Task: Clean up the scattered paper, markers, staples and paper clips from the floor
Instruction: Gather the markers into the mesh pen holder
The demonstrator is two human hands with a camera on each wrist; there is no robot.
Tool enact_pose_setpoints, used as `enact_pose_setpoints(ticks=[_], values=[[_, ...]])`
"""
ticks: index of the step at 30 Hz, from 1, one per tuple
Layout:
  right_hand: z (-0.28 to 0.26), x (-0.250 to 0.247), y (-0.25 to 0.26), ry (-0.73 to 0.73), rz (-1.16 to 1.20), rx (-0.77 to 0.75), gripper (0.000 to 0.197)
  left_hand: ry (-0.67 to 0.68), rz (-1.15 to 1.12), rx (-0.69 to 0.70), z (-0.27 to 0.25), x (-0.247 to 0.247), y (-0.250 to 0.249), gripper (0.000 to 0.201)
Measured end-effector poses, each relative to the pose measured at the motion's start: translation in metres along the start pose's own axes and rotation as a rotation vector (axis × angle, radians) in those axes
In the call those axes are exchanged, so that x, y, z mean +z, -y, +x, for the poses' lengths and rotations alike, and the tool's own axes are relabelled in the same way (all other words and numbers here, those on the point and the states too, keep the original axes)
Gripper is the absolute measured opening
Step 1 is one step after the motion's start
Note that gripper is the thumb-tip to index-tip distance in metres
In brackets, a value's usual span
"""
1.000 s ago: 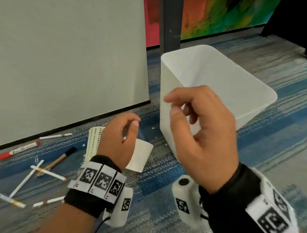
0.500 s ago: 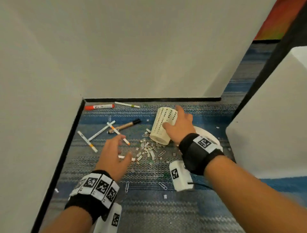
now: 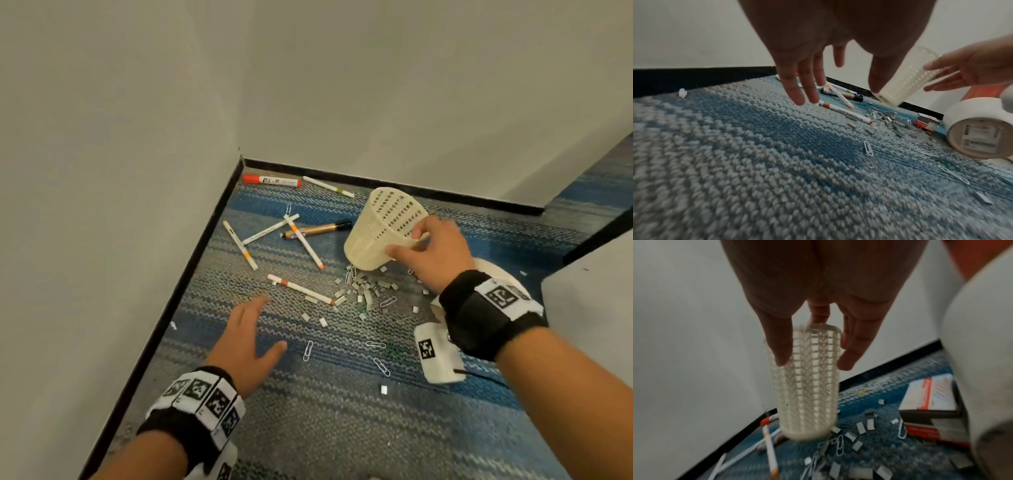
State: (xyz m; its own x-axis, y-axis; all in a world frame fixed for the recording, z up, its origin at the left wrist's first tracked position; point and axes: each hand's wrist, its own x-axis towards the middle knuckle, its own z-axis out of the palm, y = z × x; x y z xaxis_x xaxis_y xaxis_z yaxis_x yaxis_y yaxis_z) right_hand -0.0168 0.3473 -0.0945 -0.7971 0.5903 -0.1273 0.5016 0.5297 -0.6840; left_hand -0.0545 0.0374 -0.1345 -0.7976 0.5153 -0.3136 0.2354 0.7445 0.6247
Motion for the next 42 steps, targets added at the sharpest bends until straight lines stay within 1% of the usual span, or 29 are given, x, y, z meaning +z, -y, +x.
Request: enact_pose_setpoints(ticks=[2, 5, 7, 9, 12, 15, 16, 19, 21, 23, 25, 26, 27, 29, 31, 34, 37, 39, 40, 41, 42], values=[[-0.027, 0.006, 0.007, 0.027, 0.023, -0.180, 0.033, -0.015, -0.017, 0.036, 0.000, 0.000, -0.003, 0.084], [-0.068, 0.023, 0.017, 0.164, 0.043, -0.386, 0.034, -0.065, -0.045, 0.159, -0.005, 0.000, -0.013, 0.096], [-0.093, 0.036, 0.021, 0.274, 0.037, -0.488, 0.035, -0.079, -0.132, 0.197, -0.008, 0.002, -0.018, 0.103], [-0.113, 0.049, 0.020, 0.330, 0.047, -0.545, 0.032, -0.083, -0.230, 0.239, -0.013, 0.006, -0.017, 0.110], [-0.134, 0.064, 0.014, 0.372, 0.112, -0.550, 0.032, -0.080, -0.279, 0.249, -0.029, 0.008, -0.008, 0.110], [-0.146, 0.074, 0.007, 0.444, 0.064, -0.581, 0.034, -0.042, -0.386, 0.249, -0.045, 0.008, 0.003, 0.094], [-0.150, 0.078, 0.006, 0.465, 0.044, -0.595, 0.034, -0.018, -0.408, 0.233, -0.049, 0.008, 0.006, 0.090], [-0.159, 0.086, 0.004, 0.482, 0.023, -0.625, 0.034, 0.066, -0.435, 0.115, -0.057, 0.010, 0.011, 0.089], [-0.162, 0.088, 0.003, 0.473, 0.038, -0.627, 0.034, 0.092, -0.390, 0.060, -0.060, 0.010, 0.016, 0.090], [-0.165, 0.089, 0.002, 0.476, 0.062, -0.627, 0.035, 0.097, -0.268, 0.009, -0.066, 0.009, 0.024, 0.095], [-0.168, 0.092, 0.002, 0.494, 0.072, -0.637, 0.035, 0.079, -0.155, 0.000, -0.074, 0.007, 0.030, 0.096], [-0.169, 0.093, 0.001, 0.505, 0.070, -0.645, 0.035, 0.074, -0.144, -0.005, -0.076, 0.006, 0.030, 0.095], [-0.169, 0.095, 0.001, 0.511, 0.066, -0.651, 0.035, 0.076, -0.168, -0.009, -0.076, 0.005, 0.028, 0.095], [-0.167, 0.096, 0.002, 0.494, 0.076, -0.645, 0.034, 0.073, -0.327, -0.006, -0.072, 0.004, 0.024, 0.087], [-0.162, 0.094, 0.003, 0.446, 0.100, -0.630, 0.032, 0.049, -0.373, -0.001, -0.064, 0.006, 0.023, 0.083], [-0.154, 0.090, 0.004, 0.414, 0.091, -0.611, 0.031, 0.016, -0.354, 0.035, -0.055, 0.009, 0.023, 0.085], [-0.148, 0.087, 0.003, 0.457, 0.073, -0.606, 0.037, 0.030, -0.345, 0.074, -0.049, 0.009, 0.018, 0.086], [-0.144, 0.080, 0.004, 0.555, 0.072, -0.597, 0.049, 0.069, -0.372, 0.077, -0.048, 0.009, 0.018, 0.090], [-0.140, 0.076, 0.004, 0.612, 0.083, -0.575, 0.056, 0.102, -0.368, 0.068, -0.048, 0.008, 0.021, 0.096], [-0.134, 0.072, 0.005, 0.639, 0.105, -0.549, 0.060, 0.143, -0.337, 0.058, -0.048, 0.007, 0.027, 0.104], [-0.126, 0.069, 0.007, 0.622, 0.128, -0.518, 0.060, 0.182, -0.273, 0.049, -0.049, 0.003, 0.034, 0.109]])
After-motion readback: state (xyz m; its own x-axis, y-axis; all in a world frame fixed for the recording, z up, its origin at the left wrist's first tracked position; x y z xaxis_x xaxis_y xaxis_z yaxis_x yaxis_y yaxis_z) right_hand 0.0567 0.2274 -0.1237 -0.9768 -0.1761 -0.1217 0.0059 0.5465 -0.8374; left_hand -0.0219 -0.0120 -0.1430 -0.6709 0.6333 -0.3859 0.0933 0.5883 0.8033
